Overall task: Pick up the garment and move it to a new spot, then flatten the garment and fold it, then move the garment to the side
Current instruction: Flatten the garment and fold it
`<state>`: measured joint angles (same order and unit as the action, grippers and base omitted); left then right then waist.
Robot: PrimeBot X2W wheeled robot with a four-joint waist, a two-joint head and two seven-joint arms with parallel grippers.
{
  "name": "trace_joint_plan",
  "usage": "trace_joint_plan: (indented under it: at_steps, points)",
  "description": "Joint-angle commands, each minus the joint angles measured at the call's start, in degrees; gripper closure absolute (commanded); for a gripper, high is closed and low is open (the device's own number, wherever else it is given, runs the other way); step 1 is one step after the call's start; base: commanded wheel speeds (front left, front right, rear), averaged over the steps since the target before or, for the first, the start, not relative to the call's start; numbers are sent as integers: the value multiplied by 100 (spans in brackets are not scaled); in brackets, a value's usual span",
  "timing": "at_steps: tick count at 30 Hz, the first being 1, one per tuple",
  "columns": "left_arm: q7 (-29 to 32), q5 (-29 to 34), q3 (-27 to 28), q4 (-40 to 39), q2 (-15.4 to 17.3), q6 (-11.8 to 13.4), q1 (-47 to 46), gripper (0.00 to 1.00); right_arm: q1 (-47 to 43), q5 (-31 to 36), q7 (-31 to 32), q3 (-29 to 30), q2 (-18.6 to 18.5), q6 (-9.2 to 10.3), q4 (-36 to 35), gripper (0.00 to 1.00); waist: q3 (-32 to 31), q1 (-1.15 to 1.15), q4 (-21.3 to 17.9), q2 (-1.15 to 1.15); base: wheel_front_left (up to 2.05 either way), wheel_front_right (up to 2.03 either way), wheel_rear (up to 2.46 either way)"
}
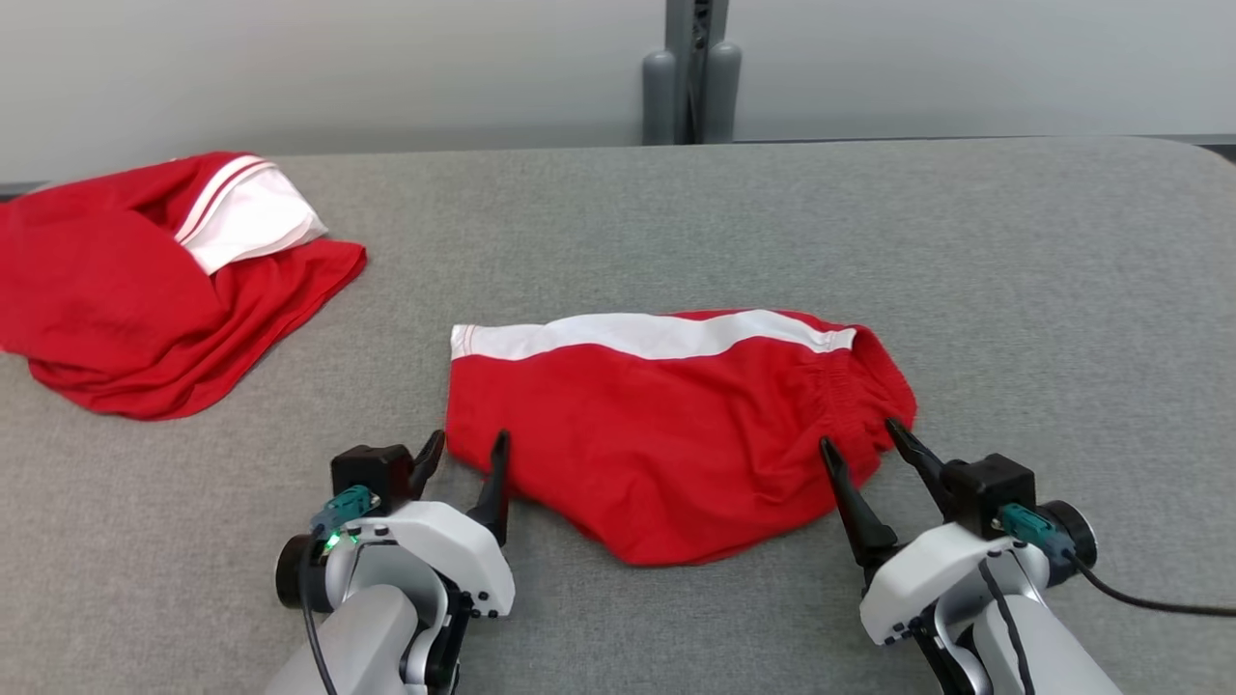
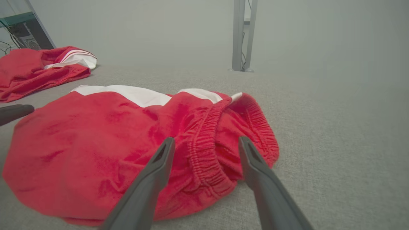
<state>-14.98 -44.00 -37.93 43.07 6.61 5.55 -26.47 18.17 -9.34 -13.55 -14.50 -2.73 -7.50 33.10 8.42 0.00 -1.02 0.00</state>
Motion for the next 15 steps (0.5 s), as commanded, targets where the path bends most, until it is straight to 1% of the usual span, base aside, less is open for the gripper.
trace_joint_plan:
  at_steps: [1, 3, 6, 9, 12, 13, 14, 15]
  points:
    - [-7, -78, 54, 41, -5, 23, -31, 0, 108, -41, 4, -19, -32, 1, 95, 0, 79, 0, 82, 0, 0, 0, 0]
    - [28, -174, 133, 149, -44, 51, -69, 0, 243, -80, 20, -84, -31, 1, 316, 0, 125, 0, 126, 0, 0, 0, 0]
    - [91, -312, 201, 281, -112, 18, -168, 0, 419, -116, 34, -184, -30, 1, 613, 0, 193, 0, 149, 0, 0, 0, 0]
    - [169, -433, 245, 440, -172, -48, -272, 0, 564, -159, 20, -284, -32, 1, 854, 0, 249, 0, 127, 0, 0, 0, 0]
    - [240, -511, 216, 565, -234, -186, -388, 0, 691, -248, -5, -434, -30, 1, 1034, 0, 297, 0, 70, 0, 0, 0, 0]
    - [278, -541, 195, 602, -250, -237, -421, 0, 731, -274, -14, -488, -32, 1, 1087, 7, 308, 0, 53, 0, 0, 0, 0]
    - [306, -549, 172, 638, -262, -272, -454, 6, 767, -294, -23, -532, -33, 1, 1140, 7, 315, 0, 39, 0, 0, 0, 0]
    - [328, -557, 142, 669, -269, -317, -483, 45, 801, -328, -36, -578, -31, 1, 1182, 36, 318, 0, 23, 0, 0, 0, 0]
